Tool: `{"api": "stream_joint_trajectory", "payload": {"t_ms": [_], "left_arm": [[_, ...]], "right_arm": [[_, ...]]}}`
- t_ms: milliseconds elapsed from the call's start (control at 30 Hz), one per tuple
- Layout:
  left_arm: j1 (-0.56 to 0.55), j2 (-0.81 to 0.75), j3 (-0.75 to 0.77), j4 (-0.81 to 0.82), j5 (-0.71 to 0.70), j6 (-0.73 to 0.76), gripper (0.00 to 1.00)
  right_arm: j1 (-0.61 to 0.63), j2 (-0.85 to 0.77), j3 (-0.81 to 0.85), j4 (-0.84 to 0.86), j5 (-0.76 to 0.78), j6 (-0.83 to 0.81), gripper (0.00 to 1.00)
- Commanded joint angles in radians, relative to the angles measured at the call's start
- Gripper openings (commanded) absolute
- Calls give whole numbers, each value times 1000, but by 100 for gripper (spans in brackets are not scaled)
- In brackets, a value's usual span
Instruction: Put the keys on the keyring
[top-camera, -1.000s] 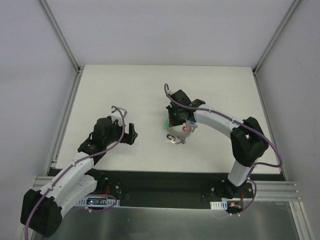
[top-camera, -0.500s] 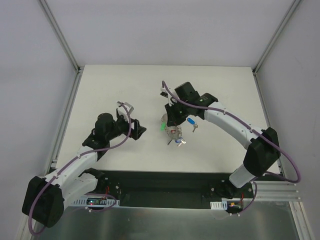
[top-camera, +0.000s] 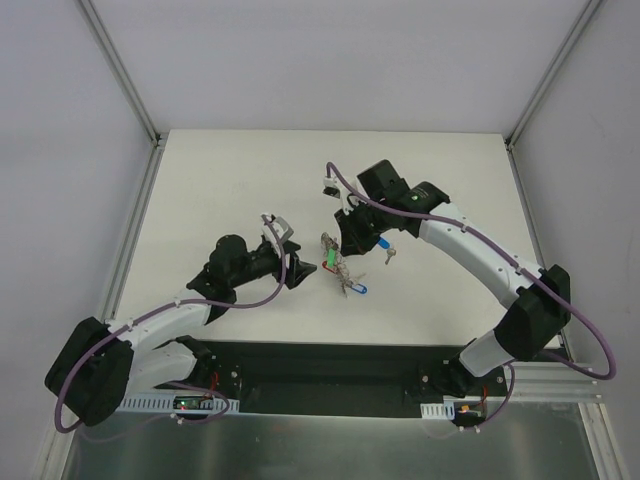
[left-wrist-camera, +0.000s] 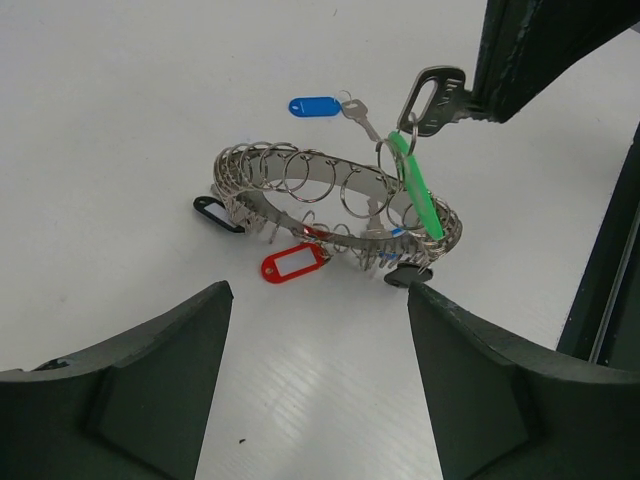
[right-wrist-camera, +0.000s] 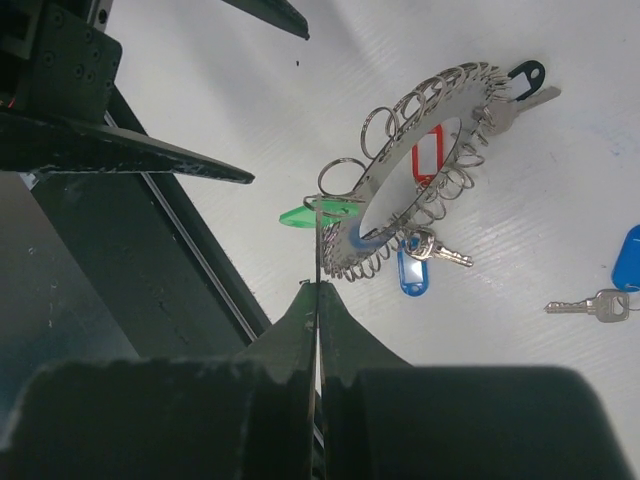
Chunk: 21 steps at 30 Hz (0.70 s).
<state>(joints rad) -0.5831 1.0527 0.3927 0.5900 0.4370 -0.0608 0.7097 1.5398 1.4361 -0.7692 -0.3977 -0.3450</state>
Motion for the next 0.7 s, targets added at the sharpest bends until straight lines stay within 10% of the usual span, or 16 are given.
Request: {"api": "stream_joint_trajectory", "payload": {"t_ms": [0, 667], "left_arm": [[-17, 46, -29, 183, 8, -7, 71], [-155, 161, -66, 438, -142, 150, 61]], "right_arm": [[-7, -52, 32, -18, -39, -34, 1], [-15, -83, 14, -22, -75, -12, 1]]}}
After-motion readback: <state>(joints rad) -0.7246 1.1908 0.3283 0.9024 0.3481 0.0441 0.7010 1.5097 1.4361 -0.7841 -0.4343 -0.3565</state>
